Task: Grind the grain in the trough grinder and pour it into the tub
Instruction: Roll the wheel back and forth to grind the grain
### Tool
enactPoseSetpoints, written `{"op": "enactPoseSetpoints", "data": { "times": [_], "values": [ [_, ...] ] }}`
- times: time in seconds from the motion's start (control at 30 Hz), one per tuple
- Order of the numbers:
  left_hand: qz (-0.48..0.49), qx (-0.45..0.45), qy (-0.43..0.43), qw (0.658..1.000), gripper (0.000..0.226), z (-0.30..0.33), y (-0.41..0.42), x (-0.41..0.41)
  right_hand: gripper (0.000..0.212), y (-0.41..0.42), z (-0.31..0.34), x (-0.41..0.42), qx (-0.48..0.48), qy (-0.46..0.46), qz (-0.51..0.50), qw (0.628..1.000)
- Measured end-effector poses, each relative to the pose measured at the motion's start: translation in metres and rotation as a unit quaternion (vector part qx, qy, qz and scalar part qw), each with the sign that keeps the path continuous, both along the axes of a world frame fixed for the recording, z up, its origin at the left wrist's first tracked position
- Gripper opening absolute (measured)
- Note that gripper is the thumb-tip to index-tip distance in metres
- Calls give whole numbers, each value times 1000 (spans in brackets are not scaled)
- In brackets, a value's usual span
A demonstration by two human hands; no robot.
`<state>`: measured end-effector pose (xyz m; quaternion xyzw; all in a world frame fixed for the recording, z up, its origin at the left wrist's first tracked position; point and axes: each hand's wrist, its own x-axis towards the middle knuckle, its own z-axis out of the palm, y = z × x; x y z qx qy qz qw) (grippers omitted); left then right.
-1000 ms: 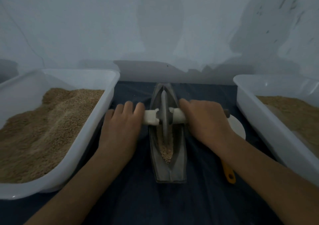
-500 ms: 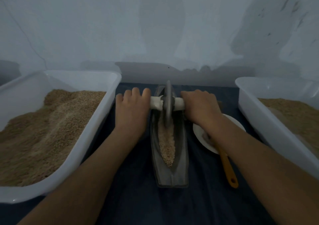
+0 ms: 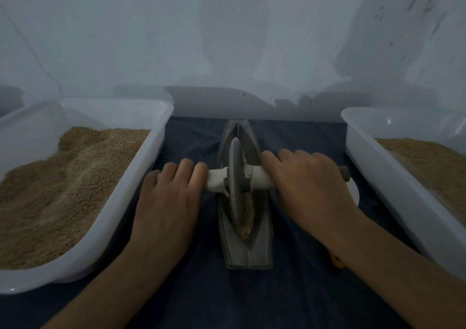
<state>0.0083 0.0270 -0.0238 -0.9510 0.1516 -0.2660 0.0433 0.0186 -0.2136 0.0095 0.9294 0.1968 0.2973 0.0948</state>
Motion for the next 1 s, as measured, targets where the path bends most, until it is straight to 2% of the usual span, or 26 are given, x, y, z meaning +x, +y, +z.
{"op": "enactPoseSetpoints", "data": {
  "times": [0.13,0.2,0.3,0.43,0.53,0.67,0.77,0.83,1.0],
  "values": [
    [17,-9,7,1000,56,7,-7,26,33,3,1,33,5,58,-44,997],
    [41,-21,4,999,46,13,-18,49,24,3,3,63,33,102,-78,991],
    [73,-45,2,996,30,21,-30,84,23,6,10,100,54,149,-104,982],
    [67,-64,9,996,25,24,-31,92,23,8,11,105,49,126,-108,985],
    [41,-59,14,997,35,17,-20,62,24,7,4,75,41,84,-68,993],
    [1,-28,7,1000,38,12,-4,27,33,-2,0,30,9,46,-12,999],
    [7,-30,39,999,35,13,-3,22,40,-6,-1,20,-8,20,-13,1000],
    [27,-30,43,998,33,14,-9,32,36,-3,-1,30,-9,28,-30,999],
    [75,-26,18,997,25,25,-28,84,23,2,5,87,46,139,-84,986]
  ]
}}
